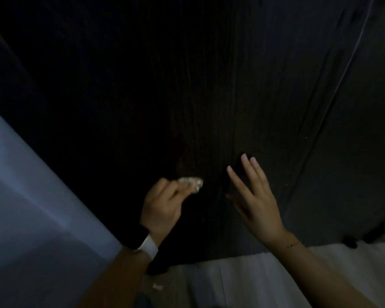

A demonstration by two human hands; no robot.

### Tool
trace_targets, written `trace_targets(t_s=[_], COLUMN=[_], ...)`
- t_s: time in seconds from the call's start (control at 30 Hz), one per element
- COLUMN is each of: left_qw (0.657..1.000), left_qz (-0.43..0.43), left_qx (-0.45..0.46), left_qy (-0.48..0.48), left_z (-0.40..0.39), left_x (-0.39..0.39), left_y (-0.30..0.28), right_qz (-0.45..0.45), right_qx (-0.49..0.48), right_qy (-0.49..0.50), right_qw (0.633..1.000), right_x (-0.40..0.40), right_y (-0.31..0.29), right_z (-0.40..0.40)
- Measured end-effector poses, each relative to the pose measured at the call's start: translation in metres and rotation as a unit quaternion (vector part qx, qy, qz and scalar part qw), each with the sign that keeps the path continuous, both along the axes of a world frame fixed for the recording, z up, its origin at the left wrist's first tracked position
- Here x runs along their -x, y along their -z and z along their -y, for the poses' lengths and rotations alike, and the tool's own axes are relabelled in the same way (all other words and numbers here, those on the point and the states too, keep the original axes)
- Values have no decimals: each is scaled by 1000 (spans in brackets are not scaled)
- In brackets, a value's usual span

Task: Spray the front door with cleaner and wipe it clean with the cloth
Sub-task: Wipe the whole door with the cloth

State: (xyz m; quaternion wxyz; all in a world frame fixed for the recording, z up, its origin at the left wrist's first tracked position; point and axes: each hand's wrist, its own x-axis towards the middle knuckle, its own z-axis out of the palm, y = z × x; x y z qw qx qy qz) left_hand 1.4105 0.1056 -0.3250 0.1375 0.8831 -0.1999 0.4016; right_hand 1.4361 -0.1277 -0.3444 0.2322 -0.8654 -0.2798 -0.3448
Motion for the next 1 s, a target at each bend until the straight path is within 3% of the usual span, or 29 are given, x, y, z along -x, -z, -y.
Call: trace_targets(t_s=[0.07, 0.17, 0.23, 0.3, 0.33, 0.57, 0.7, 0.83, 0.9, 0.97, 1.0], left_qw=[998, 962, 898, 849, 838, 776, 775, 802, 867, 939, 952], left_qz=[-65, -171, -256, -312, -325, -356, -353, -355, -270, -134, -81], left_qx=[-1, 212, 357, 425, 437, 517, 522, 478, 419, 311, 274], left_qy=[24, 20, 30, 36, 36, 58, 43, 48, 11, -68, -110], left_z=[-9, 0, 12, 18, 19, 28, 21, 7, -11, -29, -35], left_x=[12, 37, 57, 73, 78, 93, 96, 92, 89, 85, 83], left_y=[26, 22, 22, 33, 41, 75, 95, 99, 100, 100, 100], right_qz=[-20, -117, -266, -398, -432, -456, -470, -437, -365, -239, -166], right_qx=[-10, -164, -339, -451, -475, -525, -515, -547, -541, -489, -436], right_qy=[-7, -27, -42, -57, -61, -98, -100, -43, -9, -3, -6], right_qw=[1000, 979, 901, 797, 764, 712, 710, 713, 758, 839, 885], right_x=[9, 34, 60, 82, 91, 115, 113, 102, 91, 76, 67], right_y=[6, 21, 29, 36, 40, 61, 73, 90, 90, 81, 75], right_z=[1, -7, -22, -39, -45, -74, -87, -96, -92, -85, -82])
